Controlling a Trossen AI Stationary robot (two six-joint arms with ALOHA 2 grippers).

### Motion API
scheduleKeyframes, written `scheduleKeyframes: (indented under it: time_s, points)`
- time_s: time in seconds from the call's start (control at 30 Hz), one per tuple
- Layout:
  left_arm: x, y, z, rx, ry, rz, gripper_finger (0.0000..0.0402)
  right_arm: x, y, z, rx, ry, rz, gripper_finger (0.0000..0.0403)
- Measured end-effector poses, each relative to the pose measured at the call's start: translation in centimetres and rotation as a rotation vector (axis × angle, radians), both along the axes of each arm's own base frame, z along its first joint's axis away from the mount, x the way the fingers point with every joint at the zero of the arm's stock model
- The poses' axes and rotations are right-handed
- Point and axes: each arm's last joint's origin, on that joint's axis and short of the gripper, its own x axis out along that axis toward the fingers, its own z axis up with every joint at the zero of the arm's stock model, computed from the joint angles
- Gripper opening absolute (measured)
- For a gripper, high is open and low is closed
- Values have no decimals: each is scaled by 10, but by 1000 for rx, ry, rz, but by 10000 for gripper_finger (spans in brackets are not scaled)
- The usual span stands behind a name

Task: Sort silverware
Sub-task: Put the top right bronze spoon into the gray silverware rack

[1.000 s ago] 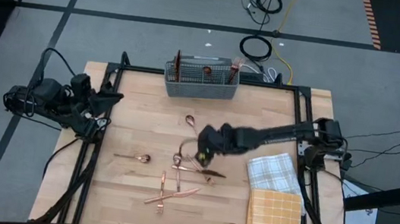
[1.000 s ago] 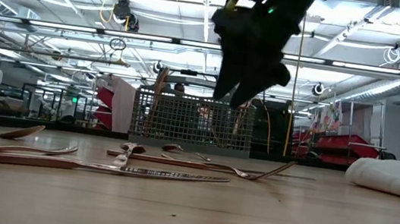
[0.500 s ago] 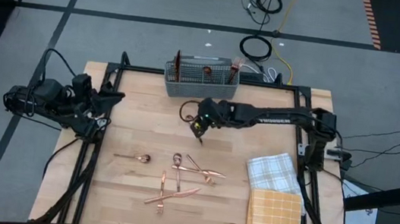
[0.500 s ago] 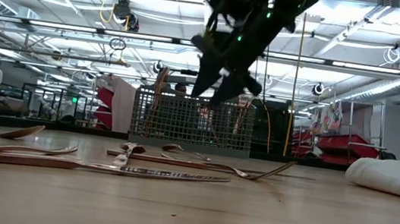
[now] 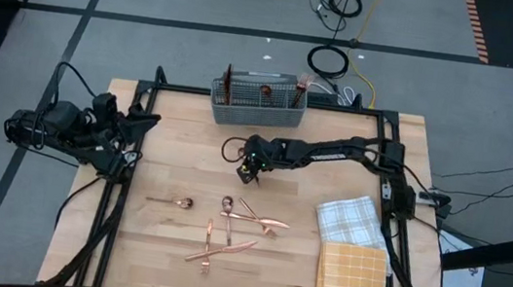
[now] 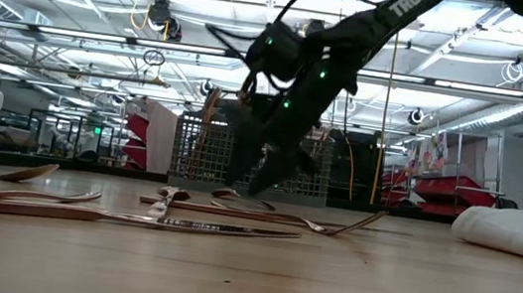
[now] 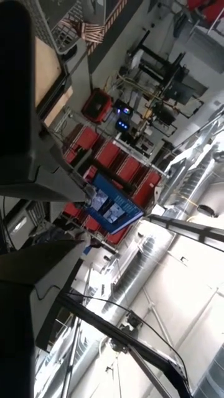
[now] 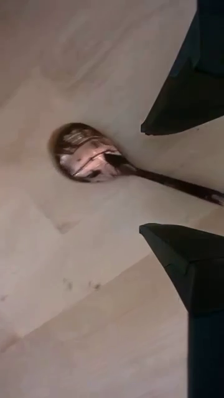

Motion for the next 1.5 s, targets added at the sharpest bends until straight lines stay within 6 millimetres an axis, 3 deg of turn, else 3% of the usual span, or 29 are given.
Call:
scheduleKeyframes:
  time_s: [0.2, 0.3, 0.47, 0.63, 0.9, 1.1, 1.3, 1.5]
  points:
    - [0, 0, -1, 13, 18, 21, 114, 13, -5, -15, 37, 64, -74, 217]
    - [0, 1, -1, 11, 19, 27, 114, 21, -9, -19, 58, 130, -112, 163]
    - [0, 1, -1, 11, 19, 27, 114, 35, -13, -11, 71, 194, -131, 20]
    - [0, 1, -1, 11, 19, 27, 114, 45, -13, 5, 80, 168, -121, 4]
    - [0, 1, -2, 20, 23, 29, 114, 69, 2, 59, 37, 0, -66, 1]
    - [1, 0, -2, 21, 25, 28, 114, 84, 18, 127, -300, -219, -78, 1]
    - [1, 0, -3, 25, 31, 21, 114, 69, 6, 194, -558, -373, -24, 0]
    - [1, 0, -3, 26, 31, 21, 114, 41, -9, 236, -694, -415, 14, 0]
